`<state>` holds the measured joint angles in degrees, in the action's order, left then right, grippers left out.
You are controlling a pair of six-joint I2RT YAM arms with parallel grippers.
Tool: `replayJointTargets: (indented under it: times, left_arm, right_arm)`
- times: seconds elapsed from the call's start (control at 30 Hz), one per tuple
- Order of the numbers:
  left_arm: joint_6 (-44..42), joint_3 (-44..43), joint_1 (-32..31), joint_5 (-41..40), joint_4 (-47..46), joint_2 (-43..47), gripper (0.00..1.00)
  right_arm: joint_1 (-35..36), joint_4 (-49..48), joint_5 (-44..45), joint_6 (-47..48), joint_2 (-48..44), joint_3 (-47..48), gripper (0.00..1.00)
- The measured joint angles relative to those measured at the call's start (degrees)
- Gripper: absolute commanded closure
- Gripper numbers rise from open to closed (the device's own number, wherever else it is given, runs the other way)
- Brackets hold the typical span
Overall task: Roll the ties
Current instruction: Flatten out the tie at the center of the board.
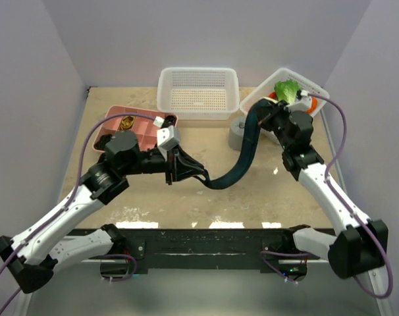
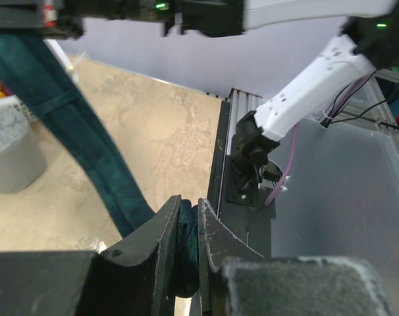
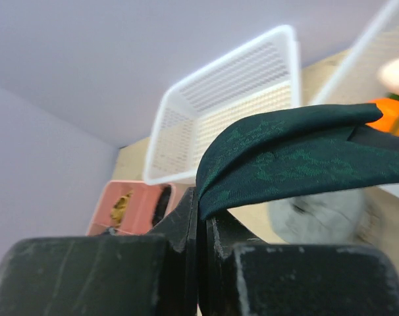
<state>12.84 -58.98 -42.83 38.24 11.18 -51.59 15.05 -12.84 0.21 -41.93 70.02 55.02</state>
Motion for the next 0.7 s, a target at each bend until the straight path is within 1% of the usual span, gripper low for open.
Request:
replayJointTargets:
  times: [0.1,0.23,0.3,0.43,0.57,0.6,0.67,0.7]
  left_arm:
    - [0.07,0.98,0.00,0.57,-3.08,-5.44,0.87]
    - [0.04,1.95,0.00,1.84,-7.28,-11.76,0.89]
    - [0.04,2.91,0.00,2.01,-8.76,-13.81,0.89]
    - [0.07,6.08,0.00,0.72,-9.77,-14.93,0.90]
    - [0.11,8.26,0.00,-3.02,-8.24,-14.34,0.91]
    - [0.17,8.61,0.00,-4.24,-7.10,-13.88,0.91]
    - [0.48,9.25,0.00,-6.32,-5.05,-12.59,0.91]
    - [0.74,9.46,0.00,-7.43,-3.93,-11.74,0.91]
  right_arm:
    - [-0.39,4.24,5.66,2.14,-8.76,-6.80,1.00]
    - [-1.20,8.39,12.92,2.89,-17.66,-16.24,1.00]
    - [-1.42,9.84,15.23,2.51,-20.28,-20.92,1.00]
    - [-1.53,13.20,16.98,1.01,-20.20,-26.86,1.00]
    - [-1.57,15.78,17.05,-0.72,-16.24,-28.37,1.00]
    - [-1.57,15.89,17.03,-0.92,-15.21,-28.37,0.96]
    - [-1.57,16.24,17.03,-1.16,-13.90,-28.37,0.81]
    - [-1.57,16.31,17.00,-1.42,-13.33,-28.37,0.76]
